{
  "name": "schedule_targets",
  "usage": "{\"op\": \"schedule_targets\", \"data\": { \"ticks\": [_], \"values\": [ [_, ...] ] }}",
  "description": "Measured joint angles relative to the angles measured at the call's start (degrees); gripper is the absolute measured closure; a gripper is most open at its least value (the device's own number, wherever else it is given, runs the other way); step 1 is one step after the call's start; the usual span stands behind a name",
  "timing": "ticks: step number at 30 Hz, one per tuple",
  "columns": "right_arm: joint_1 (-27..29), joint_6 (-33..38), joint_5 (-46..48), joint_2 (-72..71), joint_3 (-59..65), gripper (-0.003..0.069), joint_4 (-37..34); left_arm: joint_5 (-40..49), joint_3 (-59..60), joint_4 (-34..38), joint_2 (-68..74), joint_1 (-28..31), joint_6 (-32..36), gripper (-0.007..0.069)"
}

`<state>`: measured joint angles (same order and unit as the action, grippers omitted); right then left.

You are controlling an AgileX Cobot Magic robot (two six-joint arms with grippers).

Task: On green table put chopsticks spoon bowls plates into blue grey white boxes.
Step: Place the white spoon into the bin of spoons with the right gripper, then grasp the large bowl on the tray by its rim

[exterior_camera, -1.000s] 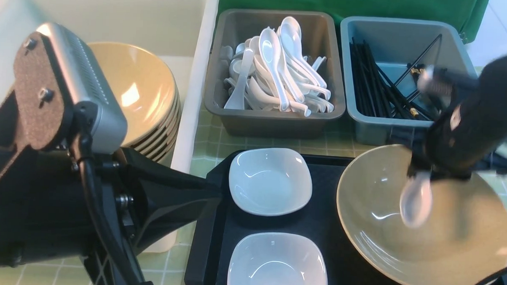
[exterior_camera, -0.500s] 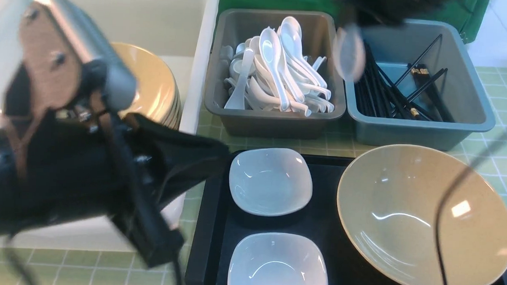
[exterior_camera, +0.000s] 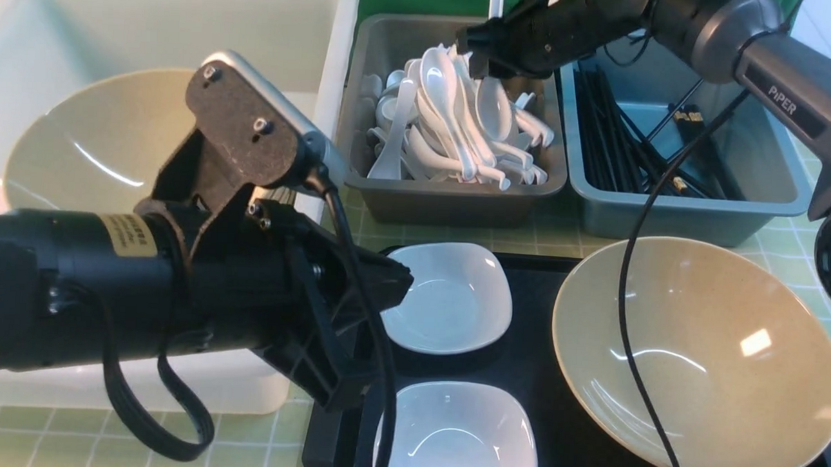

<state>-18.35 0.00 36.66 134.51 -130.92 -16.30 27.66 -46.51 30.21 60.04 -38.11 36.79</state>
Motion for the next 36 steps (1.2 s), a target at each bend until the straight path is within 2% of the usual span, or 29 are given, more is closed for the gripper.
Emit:
{"op": "schedule_targets", "data": {
  "ticks": [2,3,4,6,9,12,15,19,21,24,27,28,31,32,33,36],
  "values": [
    [0.0,0.4,1.1,-0.1,-0.2,0.0384,0.0,-0.5,0.0,0.0,0.0,0.0,0.0,0.0624],
    [0.0,0.7,2.1,-0.2,-0.5,0.0335,0.0,-1.0,0.0,0.0,0.0,0.0,0.0,0.0624],
    [0.0,0.7,2.1,-0.2,-0.5,0.0327,0.0,-1.1,0.0,0.0,0.0,0.0,0.0,0.0624],
    [0.0,1.5,4.5,-0.9,-0.5,0.0235,0.0,-2.4,0.0,0.0,0.0,0.0,-0.4,0.0624],
    [0.0,2.9,7.5,-2.8,-0.5,0.0143,0.0,-3.5,0.0,0.0,0.0,0.0,-2.5,0.0624],
    [0.0,4.8,11.5,-6.2,-0.5,0.0099,0.0,-3.7,0.0,0.0,0.0,0.0,-5.6,0.0622],
    [0.1,6.1,14.9,-9.0,-0.5,0.0095,0.0,-3.5,0.0,0.0,0.0,0.0,-8.0,0.0622],
    [0.5,8.5,17.3,-18.0,4.1,0.0092,0.0,-1.7,0.0,0.0,0.0,0.0,-12.5,0.0582],
    [0.7,11.2,17.8,-24.7,10.2,0.0095,0.0,1.6,-1.4,-0.6,0.1,0.5,-14.6,0.0553],
    [0.7,14.0,19.2,-35.1,19.1,0.0122,0.0,8.5,-6.0,-3.2,0.8,2.4,-17.5,0.0496],
    [0.7,15.7,23.9,-44.3,26.8,0.0216,-0.6,12.7,-11.0,-4.9,2.3,4.8,-21.0,0.0424],
    [0.7,15.7,24.3,-44.9,26.8,0.0224,-0.7,12.9,-11.2,-5.0,2.5,5.0,-21.2,0.0424],
    [-0.4,17.4,28.8,-55.1,35.4,0.0413,-2.7,14.4,-13.8,-5.2,5.3,6.3,-24.2,0.0316],
    [-0.4,17.4,28.8,-55.1,36.0,0.0413,-2.8,14.5,-13.9,-5.1,5.5,6.3,-24.3,0.0303],
    [-2.0,17.8,27.7,-60.2,41.7,0.0515,-3.4,15.2,-14.0,-4.2,7.6,6.3,-24.5,0.0249],
    [-4.5,17.8,23.7,-67.7,51.3,0.061,-4.1,16.1,-14.0,-0.1,11.9,6.3,-23.4,0.0159]
  ]
}}
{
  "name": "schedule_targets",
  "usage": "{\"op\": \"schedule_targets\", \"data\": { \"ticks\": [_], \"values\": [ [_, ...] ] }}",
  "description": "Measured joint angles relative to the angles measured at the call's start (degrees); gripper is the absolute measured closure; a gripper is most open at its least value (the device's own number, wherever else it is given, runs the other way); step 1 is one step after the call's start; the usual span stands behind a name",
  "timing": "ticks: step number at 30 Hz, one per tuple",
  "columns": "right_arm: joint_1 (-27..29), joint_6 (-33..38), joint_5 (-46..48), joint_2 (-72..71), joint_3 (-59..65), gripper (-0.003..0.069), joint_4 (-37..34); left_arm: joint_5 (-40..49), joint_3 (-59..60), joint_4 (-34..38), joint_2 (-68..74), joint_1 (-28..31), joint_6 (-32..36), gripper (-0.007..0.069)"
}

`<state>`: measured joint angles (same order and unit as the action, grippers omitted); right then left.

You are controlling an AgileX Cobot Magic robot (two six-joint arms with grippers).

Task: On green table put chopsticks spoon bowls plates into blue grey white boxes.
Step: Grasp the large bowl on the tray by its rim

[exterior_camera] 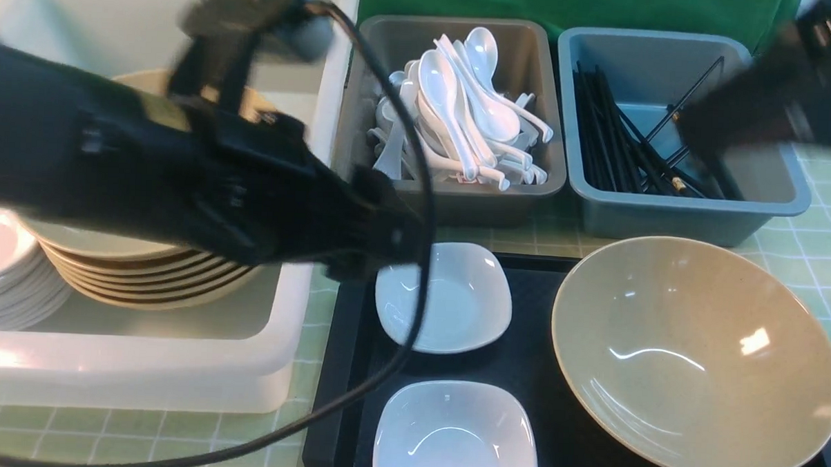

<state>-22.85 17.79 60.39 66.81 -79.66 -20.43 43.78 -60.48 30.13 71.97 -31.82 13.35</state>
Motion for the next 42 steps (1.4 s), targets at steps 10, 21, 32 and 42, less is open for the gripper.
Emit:
{"op": "schedule_targets", "data": {
  "ticks": [10,21,32,42],
  "values": [
    [-4.1,0.2,-10.8,-18.4,23.4,0.0634,-0.9,3.5,-6.9,17.9,19.1,-0.4,11.8,0.01],
    [-4.1,0.8,-11.0,-24.6,26.2,0.0634,-0.5,7.8,-29.6,2.5,42.8,-7.1,-2.3,0.0102],
    [-4.1,1.7,-10.5,-24.7,26.2,0.063,1.1,11.4,-38.5,6.7,53.1,-7.1,3.4,0.0449],
    [-4.1,1.7,-10.5,-24.7,26.2,0.0622,2.2,17.1,-38.5,5.3,47.2,-4.5,5.3,0.0608]
  ]
}}
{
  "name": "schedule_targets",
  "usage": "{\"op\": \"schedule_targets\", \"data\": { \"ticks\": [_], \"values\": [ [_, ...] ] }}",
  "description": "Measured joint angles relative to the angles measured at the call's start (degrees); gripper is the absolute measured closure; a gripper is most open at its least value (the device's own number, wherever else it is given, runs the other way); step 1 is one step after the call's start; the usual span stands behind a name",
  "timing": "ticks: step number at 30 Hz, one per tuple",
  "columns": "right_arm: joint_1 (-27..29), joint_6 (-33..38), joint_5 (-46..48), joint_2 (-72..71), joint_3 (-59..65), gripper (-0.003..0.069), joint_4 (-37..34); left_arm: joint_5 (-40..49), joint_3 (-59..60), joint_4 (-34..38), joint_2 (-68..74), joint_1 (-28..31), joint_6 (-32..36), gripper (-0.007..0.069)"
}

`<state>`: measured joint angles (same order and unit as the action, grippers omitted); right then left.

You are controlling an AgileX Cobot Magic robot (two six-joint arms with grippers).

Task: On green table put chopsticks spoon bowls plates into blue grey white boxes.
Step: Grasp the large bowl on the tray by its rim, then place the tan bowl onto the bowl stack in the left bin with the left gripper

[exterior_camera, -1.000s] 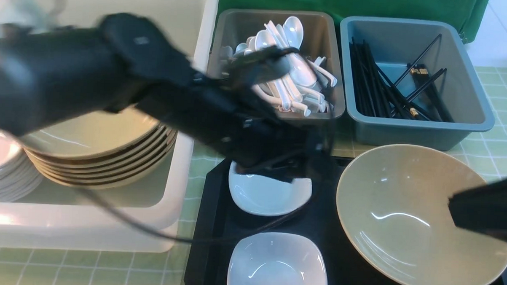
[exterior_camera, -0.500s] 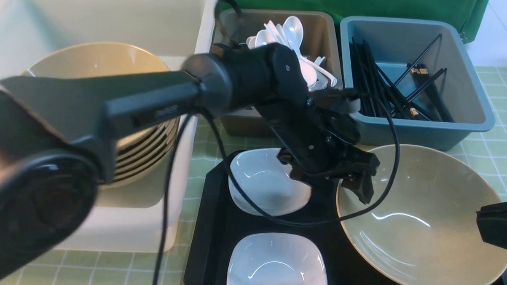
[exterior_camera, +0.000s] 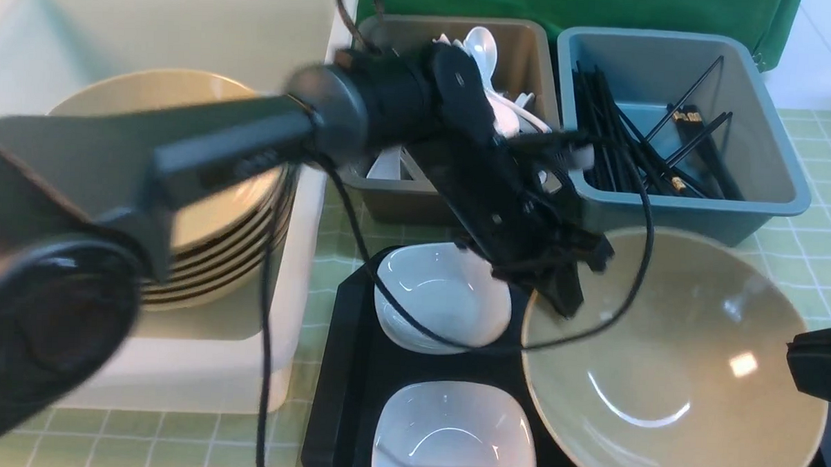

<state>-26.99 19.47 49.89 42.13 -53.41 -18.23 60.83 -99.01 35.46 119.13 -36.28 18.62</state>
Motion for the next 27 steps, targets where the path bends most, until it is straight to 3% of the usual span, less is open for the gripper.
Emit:
{"op": "schedule_targets", "data": {
  "ticks": [5,12,14,16,18,19,20,23,27],
  "values": [
    [0.0,2.3,-2.6,0.0,0.0,0.0619,-0.4,5.0,0.0,0.7,-9.5,5.6,0.2,0.0608],
    [0.0,11.1,-8.5,2.5,0.0,0.0615,-6.8,10.6,0.1,1.5,-22.5,21.7,0.2,0.0608],
    [0.0,14.3,-9.0,4.9,0.0,0.0615,-10.3,10.6,1.7,2.2,-27.3,31.5,0.2,0.0608],
    [0.0,15.7,-9.0,5.9,0.0,0.0614,-11.9,10.5,2.6,2.7,-28.7,35.1,0.2,0.0608],
    [0.0,18.8,-9.1,8.5,0.0,0.0612,-15.0,10.6,5.4,4.1,-31.5,44.5,0.2,0.0608],
    [0.0,19.0,-9.1,8.9,0.0,0.0612,-15.4,10.6,5.6,4.2,-31.7,45.1,0.2,0.0608],
    [0.0,20.8,-9.3,10.2,0.0,0.0612,-17.2,10.6,7.8,5.2,-32.8,51.0,0.2,0.0608],
    [0.0,22.9,-9.9,11.8,0.0,0.0612,-19.6,9.4,12.3,6.1,-33.0,57.8,0.2,0.0608],
    [0.0,23.7,-10.8,12.5,0.0,0.0612,-20.4,4.4,19.8,4.4,-31.7,60.6,-0.6,0.0608]
  ]
}}
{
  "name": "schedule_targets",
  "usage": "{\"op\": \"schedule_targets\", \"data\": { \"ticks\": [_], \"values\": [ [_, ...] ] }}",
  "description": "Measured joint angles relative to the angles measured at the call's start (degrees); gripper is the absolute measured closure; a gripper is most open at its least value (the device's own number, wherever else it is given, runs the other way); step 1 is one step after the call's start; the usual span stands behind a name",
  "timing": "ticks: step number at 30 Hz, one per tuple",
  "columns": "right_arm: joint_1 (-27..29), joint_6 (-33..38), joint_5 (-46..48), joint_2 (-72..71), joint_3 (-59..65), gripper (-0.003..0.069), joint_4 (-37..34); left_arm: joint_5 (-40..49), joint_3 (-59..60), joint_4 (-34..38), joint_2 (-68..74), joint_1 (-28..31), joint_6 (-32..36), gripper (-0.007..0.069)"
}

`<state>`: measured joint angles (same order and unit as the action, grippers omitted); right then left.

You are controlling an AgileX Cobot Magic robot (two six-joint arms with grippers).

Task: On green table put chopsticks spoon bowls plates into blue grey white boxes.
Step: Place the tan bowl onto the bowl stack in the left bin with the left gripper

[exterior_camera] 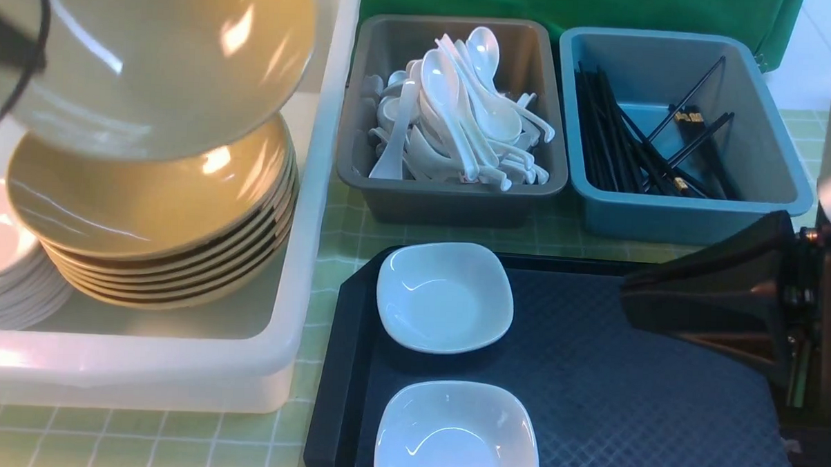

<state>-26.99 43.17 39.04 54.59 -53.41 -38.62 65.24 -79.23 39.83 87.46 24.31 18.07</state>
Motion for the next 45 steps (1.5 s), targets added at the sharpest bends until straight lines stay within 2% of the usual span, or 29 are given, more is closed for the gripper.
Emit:
{"op": "schedule_targets", "data": {
  "ticks": [5,11,16,17,20,21,24,25,26,27,28,31,34,37,41,44,45],
  "values": [
    [0.0,0.3,-1.1,0.2,0.0,0.0606,-0.1,-3.4,8.3,-4.3,2.1,0.1,-4.6,0.0608],
    [0.0,0.4,-1.2,1.1,0.0,0.0601,-0.2,-6.9,9.2,-5.5,2.1,0.1,-7.4,0.0587],
    [0.0,0.0,-2.0,4.2,0.0,0.0592,-0.3,-7.1,8.9,-5.6,2.1,-0.1,-8.9,0.0414],
    [0.0,-0.1,-2.0,4.2,0.0,0.0592,-0.3,-7.1,8.9,-5.6,2.1,-0.1,-8.9,0.0405],
    [0.0,-3.5,-3.0,7.8,0.0,0.0578,-0.4,-7.1,8.9,-5.6,1.9,-0.6,-8.8,0.0241],
    [0.0,-5.2,-3.2,9.0,0.0,0.0565,-0.4,-7.1,8.8,-5.9,1.8,-1.0,-8.7,0.0181],
    [0.0,-8.6,-3.4,12.1,0.0,0.0531,-0.4,-7.1,8.5,-7.1,1.0,-2.2,-8.7,0.0078],
    [0.0,-11.0,-3.6,14.7,0.0,0.0489,-0.4,-6.8,7.8,-8.5,0.2,-3.4,-8.7,0.0014],
    [0.0,-11.6,-3.6,15.0,0.0,0.0483,-0.4,-6.7,7.7,-8.8,0.1,-3.5,-8.8,0.0001],
    [0.0,-13.7,-3.9,17.3,0.0,0.0435,-0.4,-6.1,7.0,-10.8,-0.8,-4.4,-9.0,-0.0031],
    [0.0,-13.9,-4.0,17.6,0.0,0.0428,-0.4,-6.0,6.9,-11.1,-0.9,-4.5,-9.2,-0.0032],
    [0.0,-17.9,-6.9,22.1,0.0,0.0319,-0.4,-4.0,4.6,-17.8,-2.2,-5.0,-11.9,-0.0038],
    [0.0,-21.3,-12.1,26.2,-0.1,0.0262,-0.6,-2.6,2.0,-22.9,-2.7,-5.0,-15.1,-0.0038],
    [0.1,-23.1,-17.3,29.7,-0.3,0.0251,-0.8,-1.0,0.5,-24.5,-3.1,-5.0,-16.4,-0.0038],
    [1.5,-24.7,-19.5,35.1,-1.3,0.0249,-1.4,1.0,-0.3,-24.7,-4.4,-6.1,-16.7,-0.0038],
    [4.0,-26.4,-18.8,39.7,-3.1,0.0247,-1.7,1.6,-0.4,-23.6,-6.6,-9.3,-13.8,-0.0038],
    [5.2,-26.7,-18.0,42.2,-4.5,0.0247,-2.1,1.6,-0.4,-21.7,-8.5,-13.4,-9.5,-0.0036]
  ]
}}
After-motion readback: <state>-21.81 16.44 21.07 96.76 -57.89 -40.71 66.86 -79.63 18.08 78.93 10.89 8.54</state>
